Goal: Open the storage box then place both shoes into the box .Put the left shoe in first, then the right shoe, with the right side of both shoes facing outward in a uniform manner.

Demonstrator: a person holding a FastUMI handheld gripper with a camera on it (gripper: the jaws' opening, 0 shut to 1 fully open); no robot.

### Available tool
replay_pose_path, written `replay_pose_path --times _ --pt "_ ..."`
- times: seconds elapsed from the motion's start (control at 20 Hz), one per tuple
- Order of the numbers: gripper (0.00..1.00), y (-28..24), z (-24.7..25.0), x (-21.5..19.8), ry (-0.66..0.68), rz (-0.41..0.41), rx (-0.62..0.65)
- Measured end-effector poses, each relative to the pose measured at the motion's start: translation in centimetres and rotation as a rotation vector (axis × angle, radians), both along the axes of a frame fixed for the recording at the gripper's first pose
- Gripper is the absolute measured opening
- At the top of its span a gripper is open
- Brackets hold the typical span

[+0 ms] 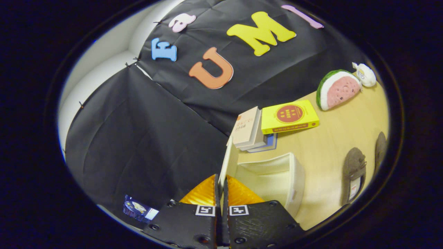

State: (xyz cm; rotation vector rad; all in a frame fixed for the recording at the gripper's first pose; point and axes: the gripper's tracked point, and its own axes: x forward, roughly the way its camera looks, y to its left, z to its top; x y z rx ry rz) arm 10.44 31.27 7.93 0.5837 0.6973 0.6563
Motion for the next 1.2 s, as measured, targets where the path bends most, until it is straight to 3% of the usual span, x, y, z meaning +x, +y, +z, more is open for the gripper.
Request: replay_pose_path --times 0.35,0.6,0.75,0.9,0.95,1.2 --pt "0.02 9.1 2.3 -0.2 -0.066 0.104 0.012" --pt "0.19 15.7 1.3 -2.1 -0.087 0.232 0.037" --pt "0.5 17.5 0.5 -4.1 -0.113 0.313 0.023" --pt "0.81 18.0 -0.6 -5.1 -0.178 0.337 -0.038" --pt "0.95 17.6 -0.9 -5.2 -0.193 0.337 -0.068" --pt "0.96 14.3 -3.2 -5.7 -0.249 0.333 -0.165"
